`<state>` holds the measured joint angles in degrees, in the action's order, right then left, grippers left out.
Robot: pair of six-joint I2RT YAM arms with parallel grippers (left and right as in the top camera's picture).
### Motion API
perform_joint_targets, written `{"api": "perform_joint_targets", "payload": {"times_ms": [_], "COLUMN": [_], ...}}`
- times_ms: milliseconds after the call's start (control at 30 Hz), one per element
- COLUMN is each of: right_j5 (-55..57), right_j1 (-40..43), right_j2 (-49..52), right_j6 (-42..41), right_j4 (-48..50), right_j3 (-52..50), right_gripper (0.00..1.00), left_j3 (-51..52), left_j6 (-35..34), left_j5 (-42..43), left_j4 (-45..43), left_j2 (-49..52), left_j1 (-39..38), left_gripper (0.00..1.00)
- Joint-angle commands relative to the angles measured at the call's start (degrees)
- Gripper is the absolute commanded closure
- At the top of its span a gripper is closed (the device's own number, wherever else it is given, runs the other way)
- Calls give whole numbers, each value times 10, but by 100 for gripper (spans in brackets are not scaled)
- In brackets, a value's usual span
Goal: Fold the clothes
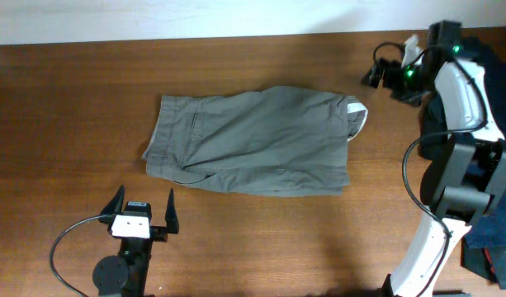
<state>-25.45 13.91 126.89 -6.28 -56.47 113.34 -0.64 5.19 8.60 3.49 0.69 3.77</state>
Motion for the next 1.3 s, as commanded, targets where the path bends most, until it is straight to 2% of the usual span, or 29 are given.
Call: {"api": "perform_joint_targets", "payload": {"times_ms": [0,133,200,367,533,667,767,833,900,967,1133,1167,1267], "right_j5": [7,7,7,7,7,7,7,7,7,8,19,20,20], "right_j1": [5,5,5,3,3,3,3,3,3,3,3,3,3], "right_j2": [1,1,1,1,1,1,1,1,1,1,1,1,1], "right_j6": [-2,-2,0,3,3,2,2,2,5,18,19,19,20], "right_j4": [-41,-87,-109,-124,-123,-124,-134,-142,-150,-154,-157,-158,-159], "right_j3": [70,111,124,125,125,125,125,125,125,125,125,125,125], "right_gripper": [1,1,1,1,1,1,1,1,1,1,1,1,1], "left_j3": [1,1,1,-6,-77,-212,-354,-460,-546,-605,-693,-742,-839], "left_j6": [9,13,37,37,37,37,48,93,97,87,90,90,75], "left_j5": [25,16,15,40,44,15,25,67,67,74,75,75,60], "left_j4": [-17,-124,-175,-198,-191,-126,-35,52,114,156,156,192,281], "left_j2": [-3,-3,-3,31,124,270,414,513,599,669,832,892,991], "left_j1": [0,0,0,0,0,0,0,0,0,0,3,5,7], "left_gripper": [1,1,1,1,1,1,1,1,1,1,1,1,1]}}
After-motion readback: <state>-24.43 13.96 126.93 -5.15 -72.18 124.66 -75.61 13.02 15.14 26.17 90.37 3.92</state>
